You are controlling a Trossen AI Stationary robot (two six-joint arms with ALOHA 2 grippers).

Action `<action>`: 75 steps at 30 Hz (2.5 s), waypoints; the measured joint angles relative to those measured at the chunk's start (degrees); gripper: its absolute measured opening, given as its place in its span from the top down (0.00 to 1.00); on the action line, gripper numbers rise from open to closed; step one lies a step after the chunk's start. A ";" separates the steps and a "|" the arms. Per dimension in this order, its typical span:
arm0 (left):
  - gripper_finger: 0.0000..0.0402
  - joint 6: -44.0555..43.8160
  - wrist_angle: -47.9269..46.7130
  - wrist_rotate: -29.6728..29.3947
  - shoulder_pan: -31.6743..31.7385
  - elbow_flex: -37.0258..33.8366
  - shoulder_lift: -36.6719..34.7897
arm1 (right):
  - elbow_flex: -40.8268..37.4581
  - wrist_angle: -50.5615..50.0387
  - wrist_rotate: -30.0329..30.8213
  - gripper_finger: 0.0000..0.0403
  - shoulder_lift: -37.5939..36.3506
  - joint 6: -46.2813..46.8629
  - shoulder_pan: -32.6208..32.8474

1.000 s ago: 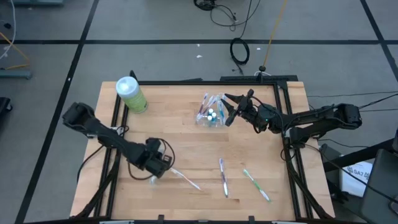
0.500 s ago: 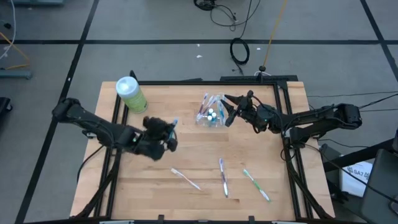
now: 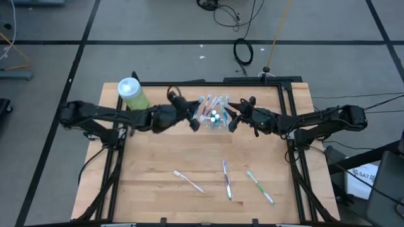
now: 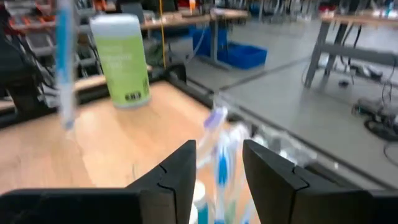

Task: Pick & Place toothbrushing station
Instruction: Put the blue toothbrush into the transparent organizer

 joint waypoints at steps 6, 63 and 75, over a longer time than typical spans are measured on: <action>0.92 2.09 11.70 5.34 5.83 0.00 8.71 | 0.00 -7.39 -2.23 0.68 0.00 5.77 0.00; 0.80 -13.34 11.74 1.08 6.18 -0.02 27.23 | 0.00 -5.82 -19.02 0.68 0.00 6.55 1.38; 0.80 -13.81 7.75 1.10 4.44 -0.02 24.89 | 0.00 -5.49 -19.21 0.68 0.00 6.55 1.38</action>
